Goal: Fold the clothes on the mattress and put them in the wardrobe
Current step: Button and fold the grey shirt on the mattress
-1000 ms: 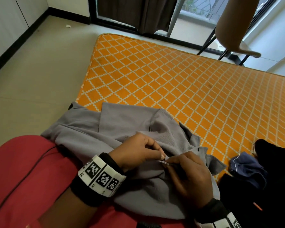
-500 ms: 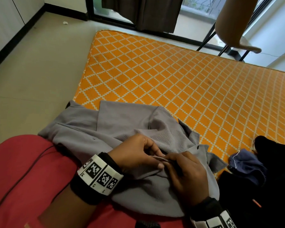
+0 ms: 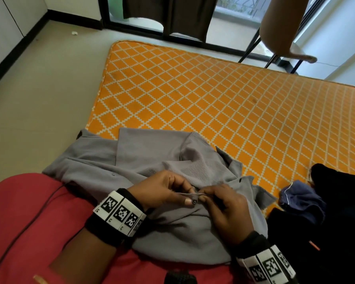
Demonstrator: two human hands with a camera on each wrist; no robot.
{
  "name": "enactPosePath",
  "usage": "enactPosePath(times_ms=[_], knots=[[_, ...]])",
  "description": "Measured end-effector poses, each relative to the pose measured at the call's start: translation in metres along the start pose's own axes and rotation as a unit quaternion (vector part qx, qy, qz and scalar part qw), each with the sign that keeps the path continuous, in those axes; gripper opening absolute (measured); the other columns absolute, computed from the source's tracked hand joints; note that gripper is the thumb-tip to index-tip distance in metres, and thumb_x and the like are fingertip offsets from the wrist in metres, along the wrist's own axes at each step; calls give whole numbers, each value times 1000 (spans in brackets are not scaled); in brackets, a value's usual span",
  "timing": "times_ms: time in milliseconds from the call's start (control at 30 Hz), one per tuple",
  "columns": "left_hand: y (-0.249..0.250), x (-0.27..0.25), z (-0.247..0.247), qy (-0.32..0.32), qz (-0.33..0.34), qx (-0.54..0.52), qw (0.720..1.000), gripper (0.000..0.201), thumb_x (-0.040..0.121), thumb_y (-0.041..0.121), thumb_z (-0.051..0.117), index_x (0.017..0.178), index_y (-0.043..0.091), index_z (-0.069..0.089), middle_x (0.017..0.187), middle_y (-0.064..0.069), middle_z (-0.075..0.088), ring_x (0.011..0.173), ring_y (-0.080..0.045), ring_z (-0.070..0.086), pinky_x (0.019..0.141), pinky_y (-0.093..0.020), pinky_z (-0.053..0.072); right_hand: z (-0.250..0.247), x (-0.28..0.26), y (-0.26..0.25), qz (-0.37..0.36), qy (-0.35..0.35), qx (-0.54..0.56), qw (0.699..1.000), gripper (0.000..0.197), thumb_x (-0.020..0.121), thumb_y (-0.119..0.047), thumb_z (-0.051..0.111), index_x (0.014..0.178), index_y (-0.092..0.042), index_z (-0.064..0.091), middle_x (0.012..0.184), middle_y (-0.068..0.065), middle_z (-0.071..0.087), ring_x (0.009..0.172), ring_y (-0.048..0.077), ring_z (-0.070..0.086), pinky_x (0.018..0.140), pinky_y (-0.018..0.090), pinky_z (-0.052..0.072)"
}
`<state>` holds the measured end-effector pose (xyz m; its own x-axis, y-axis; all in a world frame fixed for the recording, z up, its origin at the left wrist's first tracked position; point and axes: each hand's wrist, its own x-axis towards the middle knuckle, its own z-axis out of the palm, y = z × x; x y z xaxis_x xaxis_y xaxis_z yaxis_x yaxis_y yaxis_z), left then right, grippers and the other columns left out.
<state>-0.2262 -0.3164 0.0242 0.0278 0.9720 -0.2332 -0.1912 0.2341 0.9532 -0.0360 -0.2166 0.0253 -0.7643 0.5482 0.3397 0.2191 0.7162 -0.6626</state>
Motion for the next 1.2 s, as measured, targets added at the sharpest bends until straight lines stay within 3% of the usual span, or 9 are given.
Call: enactPosePath(times_ms=[100, 233, 400, 567, 733, 867, 1033, 1133, 1200], knots=[[2, 0, -1, -3, 17, 44, 999, 9, 88, 5, 68, 94, 1, 72, 97, -15, 72, 94, -18, 65, 93, -32, 50, 0, 1, 0, -4, -4, -2, 1000, 16, 89, -31, 60, 87, -20, 72, 84, -15, 68, 76, 3, 61, 64, 30, 50], [4, 0, 15, 62, 35, 123, 990, 5, 85, 14, 74, 80, 14, 71, 76, 4, 72, 75, -3, 64, 72, -19, 51, 2, -1, -5, -6, -1, -32, 999, 11, 90, -30, 58, 90, -24, 68, 87, -16, 63, 79, 2, 57, 66, 27, 49], [1, 0, 24, 85, 98, 183, 975, 15, 93, 30, 57, 82, 22, 62, 76, 12, 61, 76, -3, 57, 75, -25, 47, -3, -9, 3, 29, 59, -156, 986, 30, 90, -45, 55, 111, -26, 67, 139, 0, 43, 120, 14, 46, 99, 34, 35], [1, -6, 20, 174, 143, 126, 966, 23, 84, 41, 67, 96, 24, 58, 85, 11, 62, 81, -8, 59, 76, -22, 48, -18, -7, 29, 10, 15, -121, 992, 31, 98, -44, 43, 86, -18, 54, 90, -4, 48, 83, 19, 46, 75, 39, 41], [3, -18, -11, 186, 108, 270, 938, 30, 71, 32, 86, 87, 24, 62, 67, 13, 56, 61, -3, 50, 57, -15, 38, -66, 9, 42, -85, -16, -217, 972, 36, 104, -41, 33, 86, -14, 49, 79, 7, 50, 74, 27, 41, 66, 33, 30], [6, -20, -11, 181, 120, 288, 933, 29, 68, 32, 87, 82, 26, 62, 77, 8, 64, 73, -8, 59, 63, -17, 42, -112, 28, 55, -61, 36, -274, 959, 33, 95, -33, 45, 83, -5, 58, 80, 10, 52, 77, 31, 45, 68, 39, 34], [12, -19, 0, 65, 143, 274, 949, 29, 73, 34, 83, 90, 29, 60, 90, 6, 63, 85, -9, 59, 75, -25, 46, -118, 37, 44, 45, 68, -403, 912, 13, 78, -13, 71, 89, -9, 67, 95, 16, 58, 84, 40, 54, 69, 46, 45], [17, -18, 4, 67, 153, 277, 946, 14, 80, 23, 77, 85, 26, 65, 87, 9, 65, 82, -12, 60, 71, -21, 47, -70, 29, 6, -60, -9, -267, 962, 20, 86, -21, 56, 101, -14, 68, 105, 6, 62, 95, 27, 54, 81, 36, 41], [19, -19, 2, 80, 153, 264, 949, 12, 83, 20, 73, 84, 26, 64, 86, 8, 65, 80, -14, 62, 69, -23, 47, -41, 22, -6, -47, -69, -139, 987, 27, 91, -25, 50, 111, -16, 66, 114, 0, 61, 106, 16, 55, 91, 29, 43]])
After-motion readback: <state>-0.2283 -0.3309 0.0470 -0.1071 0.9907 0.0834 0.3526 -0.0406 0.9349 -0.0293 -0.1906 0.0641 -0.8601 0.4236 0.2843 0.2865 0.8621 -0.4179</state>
